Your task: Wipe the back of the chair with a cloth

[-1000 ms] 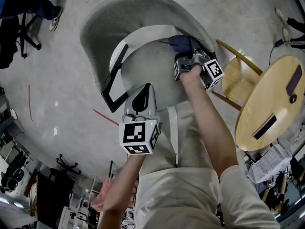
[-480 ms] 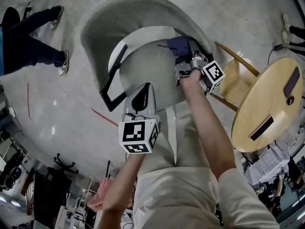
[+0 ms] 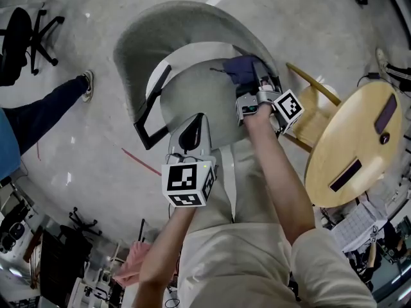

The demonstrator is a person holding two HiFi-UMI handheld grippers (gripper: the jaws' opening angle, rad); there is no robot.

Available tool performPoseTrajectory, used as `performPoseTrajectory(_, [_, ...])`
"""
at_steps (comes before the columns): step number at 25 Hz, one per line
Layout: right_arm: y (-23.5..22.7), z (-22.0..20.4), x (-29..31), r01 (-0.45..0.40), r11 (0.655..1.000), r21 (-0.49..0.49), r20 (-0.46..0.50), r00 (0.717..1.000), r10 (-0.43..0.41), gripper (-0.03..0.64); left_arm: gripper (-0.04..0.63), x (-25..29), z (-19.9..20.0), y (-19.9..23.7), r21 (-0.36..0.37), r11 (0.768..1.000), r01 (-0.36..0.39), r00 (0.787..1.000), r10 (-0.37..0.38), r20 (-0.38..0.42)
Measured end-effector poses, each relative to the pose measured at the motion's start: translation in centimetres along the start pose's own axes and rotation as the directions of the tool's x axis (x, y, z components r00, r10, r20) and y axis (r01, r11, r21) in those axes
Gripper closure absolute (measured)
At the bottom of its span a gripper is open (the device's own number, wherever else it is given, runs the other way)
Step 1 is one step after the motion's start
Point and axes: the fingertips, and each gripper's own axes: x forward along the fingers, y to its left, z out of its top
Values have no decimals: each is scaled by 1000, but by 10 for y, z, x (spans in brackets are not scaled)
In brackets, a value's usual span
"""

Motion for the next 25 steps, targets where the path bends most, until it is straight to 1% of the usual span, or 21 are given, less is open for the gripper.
performPoseTrajectory(3, [22,-5,-9,-23,1000,-10,-29,999,23,537,594,-6,6,-4,-3,1000,-8,1000,8,14])
performPoseTrajectory(5, [30,-4,-14,-26,999,-34,-51,998,24,537,594,-9,11,-7,-7,1000,-14,1000,14,22])
performPoseTrajectory(8, [42,1,-19,-34,996,-86,-98,995,26,537,594,-12,19,-15,-8,1000,-16,999,17,40])
performPoseTrajectory(10, [49,0,-24,-54,991,-121,-131,991,38,537,594,-17,19,-17,-5,1000,-18,999,18,48])
performPoseTrajectory(12, [60,-8,-29,-83,980,-181,-176,983,51,537,594,-23,19,-14,-8,1000,-23,998,23,50])
performPoseTrajectory(14, [81,-18,-34,-125,956,-265,-227,972,64,537,594,-30,24,-11,-13,1000,-29,998,29,59])
performPoseTrajectory(17, [117,-27,-48,-190,909,-370,-289,954,82,538,594,-45,34,-17,-3,1000,-30,997,31,72])
performPoseTrajectory(22, [170,-39,-82,-280,812,-512,-388,919,73,538,594,-71,55,-44,32,999,-17,995,14,101])
performPoseTrajectory(25, [195,-49,-105,-319,755,-573,-434,900,51,538,594,-85,71,-57,42,999,-6,992,1,128])
